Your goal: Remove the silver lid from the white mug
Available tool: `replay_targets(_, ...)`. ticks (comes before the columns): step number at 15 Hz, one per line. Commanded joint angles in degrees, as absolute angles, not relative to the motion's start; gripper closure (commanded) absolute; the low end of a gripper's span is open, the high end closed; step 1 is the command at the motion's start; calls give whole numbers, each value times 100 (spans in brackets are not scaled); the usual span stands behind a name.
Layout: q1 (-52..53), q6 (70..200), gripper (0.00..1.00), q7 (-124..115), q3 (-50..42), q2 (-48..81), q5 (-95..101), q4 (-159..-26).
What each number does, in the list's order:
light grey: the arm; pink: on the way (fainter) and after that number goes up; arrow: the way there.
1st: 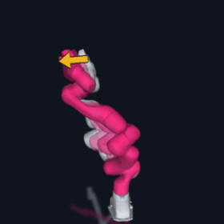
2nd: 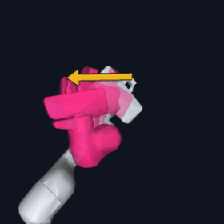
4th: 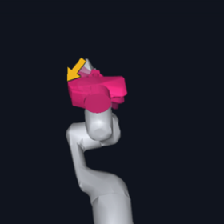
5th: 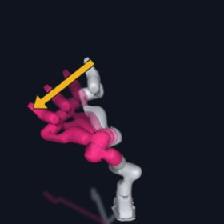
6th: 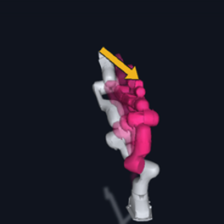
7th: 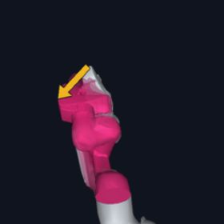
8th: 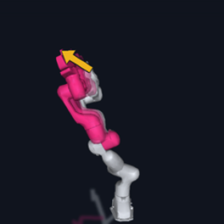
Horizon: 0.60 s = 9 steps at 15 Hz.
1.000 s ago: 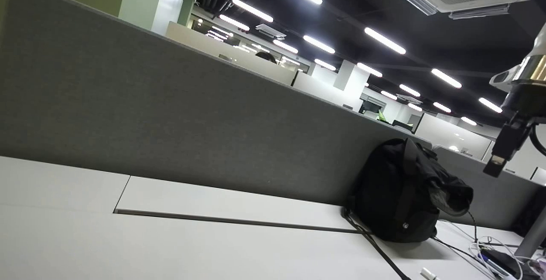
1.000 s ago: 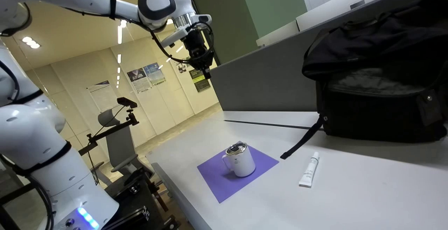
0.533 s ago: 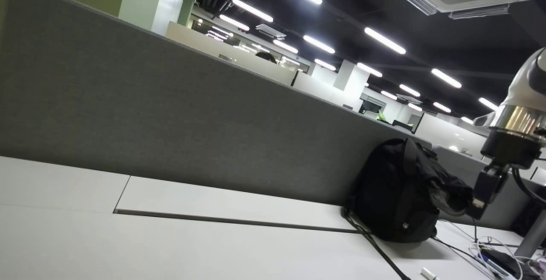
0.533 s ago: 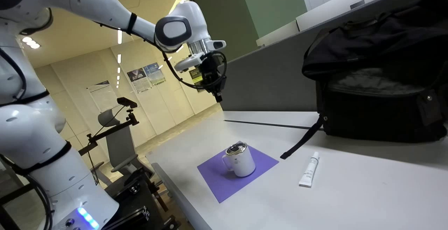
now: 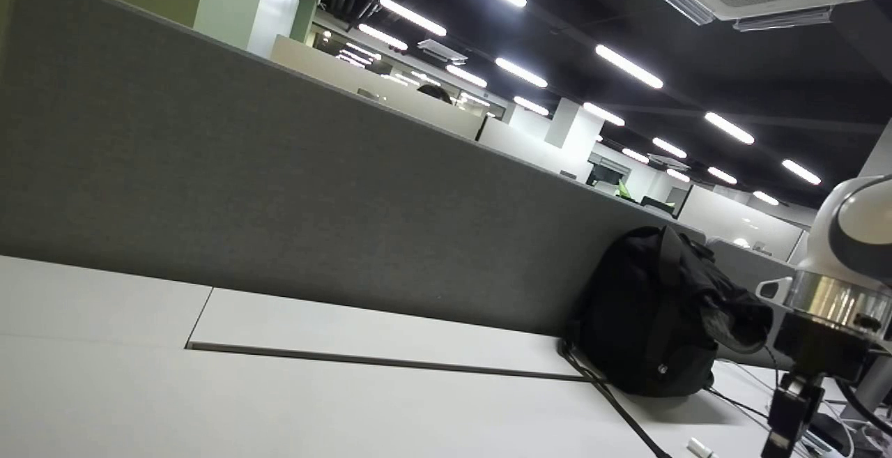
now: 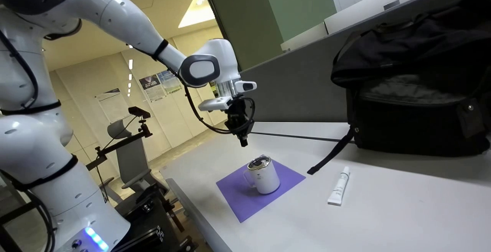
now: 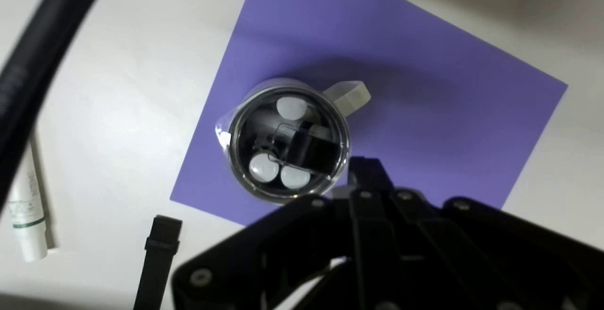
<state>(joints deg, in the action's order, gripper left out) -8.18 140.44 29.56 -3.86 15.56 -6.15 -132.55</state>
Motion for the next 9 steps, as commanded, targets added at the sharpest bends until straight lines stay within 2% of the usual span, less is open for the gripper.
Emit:
replay_targets(1,-1118,14489,100,3230,-167,1849,-934,-13298)
replay_targets(9,-1684,14978,100,3980,321,2348,-1526,-13156)
